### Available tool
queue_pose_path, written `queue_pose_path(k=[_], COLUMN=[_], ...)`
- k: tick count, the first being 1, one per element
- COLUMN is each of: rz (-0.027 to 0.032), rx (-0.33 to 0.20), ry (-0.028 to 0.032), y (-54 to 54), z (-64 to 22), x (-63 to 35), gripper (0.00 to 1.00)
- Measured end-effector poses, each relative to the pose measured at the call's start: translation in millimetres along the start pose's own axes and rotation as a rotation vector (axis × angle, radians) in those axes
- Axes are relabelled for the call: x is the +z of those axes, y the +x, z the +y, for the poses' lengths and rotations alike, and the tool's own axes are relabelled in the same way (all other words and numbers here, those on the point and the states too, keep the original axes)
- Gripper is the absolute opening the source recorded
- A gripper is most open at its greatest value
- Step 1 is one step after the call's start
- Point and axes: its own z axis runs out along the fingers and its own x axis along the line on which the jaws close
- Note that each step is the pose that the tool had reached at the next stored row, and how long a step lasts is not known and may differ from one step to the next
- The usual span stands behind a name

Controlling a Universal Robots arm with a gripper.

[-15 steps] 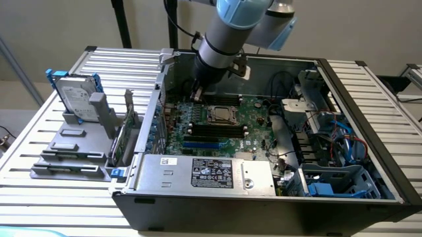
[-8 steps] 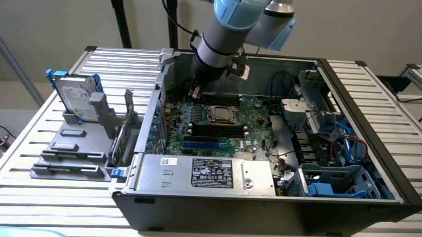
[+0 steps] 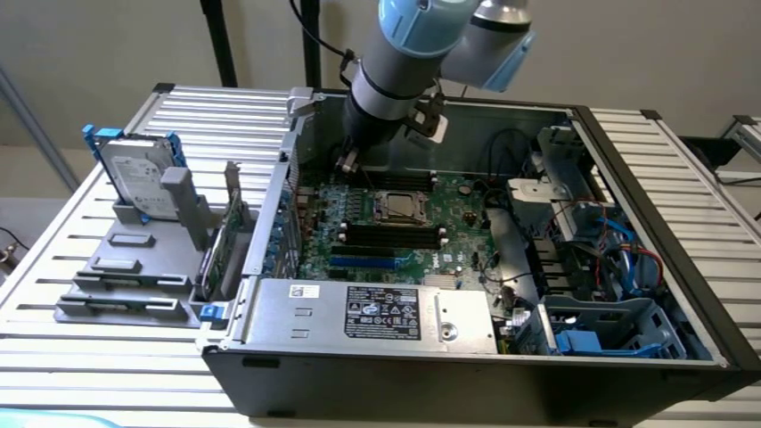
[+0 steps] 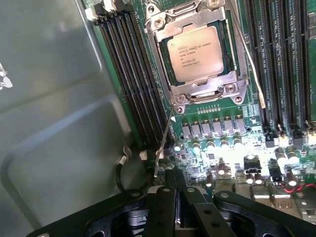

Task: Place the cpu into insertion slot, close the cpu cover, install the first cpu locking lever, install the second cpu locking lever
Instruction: 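Install the first cpu locking lever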

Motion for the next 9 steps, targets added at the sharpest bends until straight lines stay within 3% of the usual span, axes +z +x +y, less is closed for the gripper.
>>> queue_pose_path(k=[3,5,9], rz=[0.0193,0.0358,0.0755], rx=[0.028,0.04,0.044], ry=[-0.0069,-0.0079,0.0015], y=[0.0,0.0,0.0], z=[-0.1,-0.2,-0.2], x=[0.0,0.0,0.0], gripper=[0.11,0.11,0.11])
